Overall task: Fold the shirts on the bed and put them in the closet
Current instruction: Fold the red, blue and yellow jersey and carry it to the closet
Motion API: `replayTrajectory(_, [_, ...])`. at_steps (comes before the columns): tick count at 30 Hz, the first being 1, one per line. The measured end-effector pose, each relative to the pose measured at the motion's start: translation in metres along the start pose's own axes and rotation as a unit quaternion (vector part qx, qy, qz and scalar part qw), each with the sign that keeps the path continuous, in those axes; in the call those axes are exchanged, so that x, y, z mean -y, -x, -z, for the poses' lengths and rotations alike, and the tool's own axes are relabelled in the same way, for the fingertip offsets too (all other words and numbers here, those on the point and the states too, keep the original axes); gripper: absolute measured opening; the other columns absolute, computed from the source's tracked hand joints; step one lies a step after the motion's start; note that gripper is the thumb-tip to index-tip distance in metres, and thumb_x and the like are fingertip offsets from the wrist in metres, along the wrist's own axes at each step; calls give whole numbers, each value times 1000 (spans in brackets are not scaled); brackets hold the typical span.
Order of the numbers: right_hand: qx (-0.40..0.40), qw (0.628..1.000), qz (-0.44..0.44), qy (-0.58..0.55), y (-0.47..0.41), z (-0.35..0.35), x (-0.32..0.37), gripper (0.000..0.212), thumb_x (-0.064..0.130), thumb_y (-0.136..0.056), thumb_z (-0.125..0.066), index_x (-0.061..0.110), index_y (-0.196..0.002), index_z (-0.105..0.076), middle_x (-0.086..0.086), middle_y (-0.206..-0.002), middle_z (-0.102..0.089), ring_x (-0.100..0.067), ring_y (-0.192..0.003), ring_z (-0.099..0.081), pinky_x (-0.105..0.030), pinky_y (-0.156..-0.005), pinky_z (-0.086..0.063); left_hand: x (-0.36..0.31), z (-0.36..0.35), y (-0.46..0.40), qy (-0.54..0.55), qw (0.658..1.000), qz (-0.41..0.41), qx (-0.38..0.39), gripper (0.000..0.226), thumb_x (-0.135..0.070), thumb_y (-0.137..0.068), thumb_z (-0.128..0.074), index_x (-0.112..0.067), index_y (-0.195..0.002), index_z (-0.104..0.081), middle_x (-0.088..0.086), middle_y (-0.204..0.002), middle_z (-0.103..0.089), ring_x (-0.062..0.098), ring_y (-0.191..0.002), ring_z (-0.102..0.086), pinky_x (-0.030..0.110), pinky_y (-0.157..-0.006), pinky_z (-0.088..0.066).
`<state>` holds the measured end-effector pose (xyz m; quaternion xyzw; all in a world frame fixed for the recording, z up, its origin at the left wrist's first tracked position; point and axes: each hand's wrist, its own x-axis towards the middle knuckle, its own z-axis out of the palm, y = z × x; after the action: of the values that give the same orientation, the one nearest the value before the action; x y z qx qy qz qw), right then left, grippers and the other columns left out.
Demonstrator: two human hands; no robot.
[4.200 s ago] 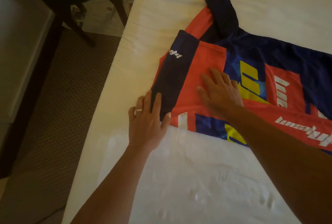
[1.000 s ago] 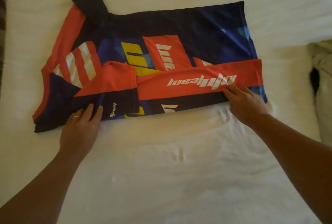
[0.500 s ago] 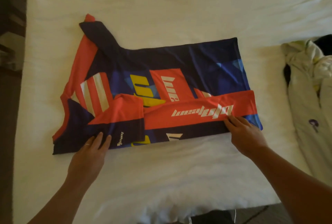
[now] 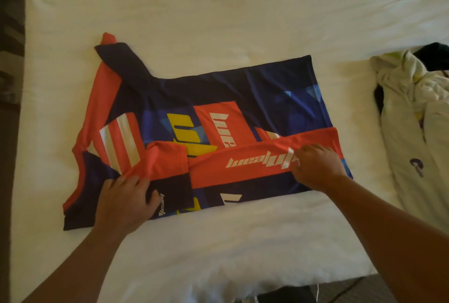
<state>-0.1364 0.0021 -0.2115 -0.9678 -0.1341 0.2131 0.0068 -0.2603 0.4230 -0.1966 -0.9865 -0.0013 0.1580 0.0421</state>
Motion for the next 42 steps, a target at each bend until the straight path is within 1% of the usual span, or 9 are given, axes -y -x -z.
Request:
replayTrajectory(6, [-28,999,-17,-7,-80,26,9,15,18,-93,-50,10,-95,-63,-9,-102,-65,-31,-97,-59,-39,-79,-43,-14,17,-97,94,995,19,-32,38,-39,-87,-44,-9,-85,-67,8,-78,-63,36,-71,-62,39,-60,-49])
replayTrajectory(10, [-66,998,-7,-10,-136,42,13,20,14,-93,-52,7,-106,-65,-13,-111,-64,-36,-105,-57,-45,-83,-47,-22,25,-163,124,991,43,-41,18,-25,-90,-63,-9,-98,-67,11,-96,-62,39,-93,-60,46,-70,-51])
replayTrajectory(14, [-83,996,-12,1,-188,53,8,29,9,-93,-53,5,-121,-62,-16,-122,-58,-39,-115,-50,-49,-88,-44,-17,27,-219,85,994,30,-56,36,-21,-91,-65,-7,-124,-65,18,-116,-60,44,-105,-56,53,-79,-48])
replayTrajectory(17, [-91,996,-22,-11,-216,56,-2,39,10,-91,-62,6,-130,-59,-15,-132,-53,-39,-121,-46,-50,-92,-43,-14,28,-247,63,995,31,-68,41,-20,-93,-64,-7,-132,-61,19,-122,-58,46,-110,-53,55,-83,-46])
replayTrajectory(21, [-84,995,-52,-13,-237,56,-23,51,15,-90,-70,8,-137,-53,-17,-138,-46,-42,-126,-42,-52,-96,-43,-15,26,-268,60,995,44,-62,39,-24,-97,-63,-11,-133,-57,17,-126,-56,45,-117,-49,57,-92,-42])
replayTrajectory(28, [-102,988,-114,16,-258,60,-44,31,12,-88,-65,14,-119,-60,-14,-123,-53,-39,-119,-40,-49,-94,-35,-22,22,-295,81,983,140,-88,16,-27,-102,-55,-19,-113,-64,13,-115,-60,40,-117,-46,52,-97,-29])
replayTrajectory(34, [-102,989,-91,63,-251,62,-45,29,10,-82,-69,12,-111,-63,-11,-116,-57,-38,-118,-39,-49,-96,-31,-24,19,-287,59,989,108,-88,23,-25,-98,-55,-15,-116,-66,14,-110,-61,39,-111,-51,52,-95,-28])
replayTrajectory(39, [-124,986,-90,73,-229,67,-46,17,7,-80,-63,9,-96,-64,-11,-108,-56,-37,-114,-40,-48,-94,-30,-18,32,-271,25,991,67,-112,19,-16,-91,-59,-11,-106,-69,14,-101,-57,39,-101,-52,51,-91,-29])
replayTrajectory(42, [-138,982,-109,62,-201,62,-46,17,3,-76,-61,8,-92,-65,-11,-105,-58,-36,-109,-41,-46,-89,-27,-20,35,-248,12,989,57,-133,23,-19,-90,-50,-12,-100,-69,12,-95,-56,38,-95,-53,50,-84,-30])
